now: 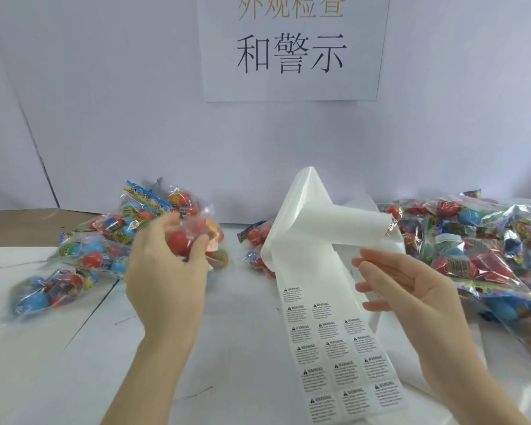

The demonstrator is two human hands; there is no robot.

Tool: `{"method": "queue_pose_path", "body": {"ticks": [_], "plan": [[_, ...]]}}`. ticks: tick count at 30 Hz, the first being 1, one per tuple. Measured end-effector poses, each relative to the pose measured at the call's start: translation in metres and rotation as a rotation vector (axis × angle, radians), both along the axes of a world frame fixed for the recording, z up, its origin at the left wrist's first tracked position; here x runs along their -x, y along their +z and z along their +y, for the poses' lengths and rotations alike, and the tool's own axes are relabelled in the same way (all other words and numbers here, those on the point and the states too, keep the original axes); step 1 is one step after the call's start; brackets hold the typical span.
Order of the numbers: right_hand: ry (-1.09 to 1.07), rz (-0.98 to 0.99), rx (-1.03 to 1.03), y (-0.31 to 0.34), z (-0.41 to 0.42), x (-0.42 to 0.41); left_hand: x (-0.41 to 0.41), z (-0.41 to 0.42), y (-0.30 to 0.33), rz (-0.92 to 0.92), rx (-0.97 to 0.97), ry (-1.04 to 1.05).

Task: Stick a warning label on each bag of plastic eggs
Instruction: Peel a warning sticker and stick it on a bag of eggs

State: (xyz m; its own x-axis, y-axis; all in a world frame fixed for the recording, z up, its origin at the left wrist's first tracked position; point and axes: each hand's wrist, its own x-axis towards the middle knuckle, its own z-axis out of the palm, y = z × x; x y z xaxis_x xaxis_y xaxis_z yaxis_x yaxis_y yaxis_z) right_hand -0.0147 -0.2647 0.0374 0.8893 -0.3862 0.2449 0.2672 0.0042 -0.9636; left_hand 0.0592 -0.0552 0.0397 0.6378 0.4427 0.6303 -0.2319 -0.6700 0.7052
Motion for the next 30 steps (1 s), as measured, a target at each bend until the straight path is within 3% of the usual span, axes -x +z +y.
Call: {"method": "queue_pose_path", "body": {"ticks": [5,9,12,14,18,22,30], "plan": [[0.038,-0.015,0.109,-0.005,0.008,0.002,0.016,-0.016,0.016,-0.404,0.248,-0.256],[0.045,0.018,0.240,-0.007,0.012,0.002,0.019,-0.015,0.020,-0.482,0.398,-0.329],[0.055,0.003,0.247,-0.006,0.014,0.004,0.017,-0.013,0.027,-0.374,0.786,-0.474],[0.105,-0.024,0.252,-0.002,0.016,0.006,0.016,-0.011,0.030,-0.273,0.916,-0.663],[0.284,-0.027,0.127,0.001,0.016,0.009,0.025,-0.024,0.027,-0.010,0.660,-1.006],[0.369,0.010,0.017,0.004,0.013,0.010,0.033,-0.038,0.023,0.182,0.488,-1.132],[0.381,-0.045,-0.254,0.007,0.009,0.007,0.042,-0.047,0.022,0.504,0.705,-1.072]]}}
